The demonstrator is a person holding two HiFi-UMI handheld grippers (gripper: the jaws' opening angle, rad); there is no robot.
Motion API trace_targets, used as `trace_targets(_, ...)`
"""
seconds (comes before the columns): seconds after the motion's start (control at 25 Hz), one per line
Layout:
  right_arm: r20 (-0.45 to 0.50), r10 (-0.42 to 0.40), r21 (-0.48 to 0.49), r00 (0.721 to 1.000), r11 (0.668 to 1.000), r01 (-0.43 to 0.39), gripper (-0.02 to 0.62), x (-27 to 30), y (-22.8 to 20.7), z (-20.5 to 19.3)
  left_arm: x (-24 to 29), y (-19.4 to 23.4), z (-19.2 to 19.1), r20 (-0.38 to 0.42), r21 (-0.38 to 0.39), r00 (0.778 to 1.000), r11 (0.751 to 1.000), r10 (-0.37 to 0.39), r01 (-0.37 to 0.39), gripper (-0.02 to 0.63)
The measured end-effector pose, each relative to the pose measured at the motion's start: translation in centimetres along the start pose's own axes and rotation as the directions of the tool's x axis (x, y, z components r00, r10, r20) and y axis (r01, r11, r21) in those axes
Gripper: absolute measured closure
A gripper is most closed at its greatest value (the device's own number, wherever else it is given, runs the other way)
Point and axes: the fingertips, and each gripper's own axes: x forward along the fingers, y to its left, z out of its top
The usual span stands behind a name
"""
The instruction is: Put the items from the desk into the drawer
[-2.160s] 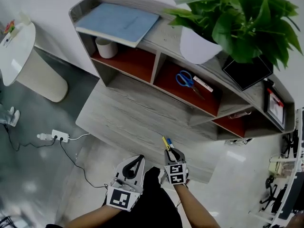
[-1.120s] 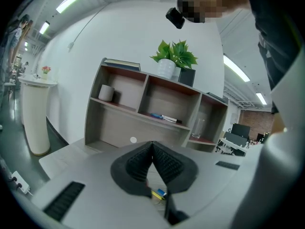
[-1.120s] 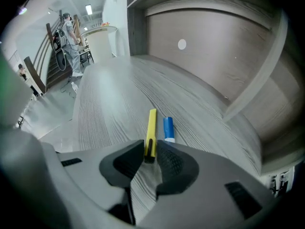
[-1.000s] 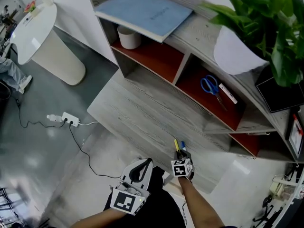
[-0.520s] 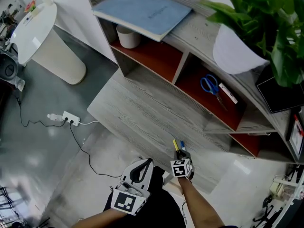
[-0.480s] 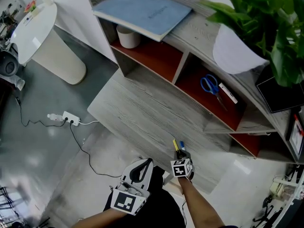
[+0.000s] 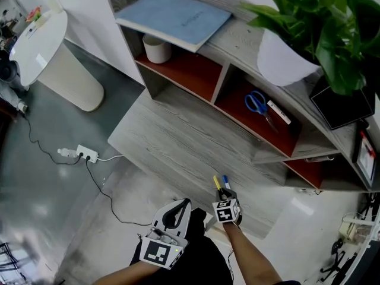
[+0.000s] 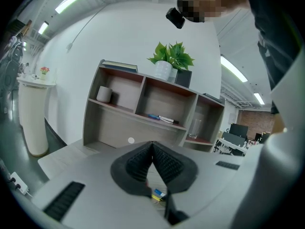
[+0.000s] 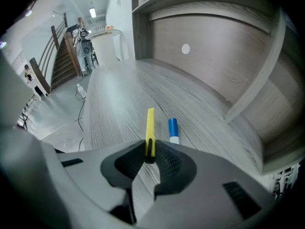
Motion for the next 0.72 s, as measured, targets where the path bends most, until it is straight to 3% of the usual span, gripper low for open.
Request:
trace_targets(0.36,0.063,0.021,0.085,0.998,0.996,-0.027,0.52,-3.3,1.6,0.9,-1.5,0.0,0.5,0.009,0.017,0.997,0.997,-0.071,0.071,0.592)
trace_targets(0.72,0.18,-0.093,0.182,0.979,0.982,0.059,0.52,-9.9,1.7,3.6,-3.4,0.2,1.7,0.038,0.052,0.99,0.99,-0.133,0.13,0.592)
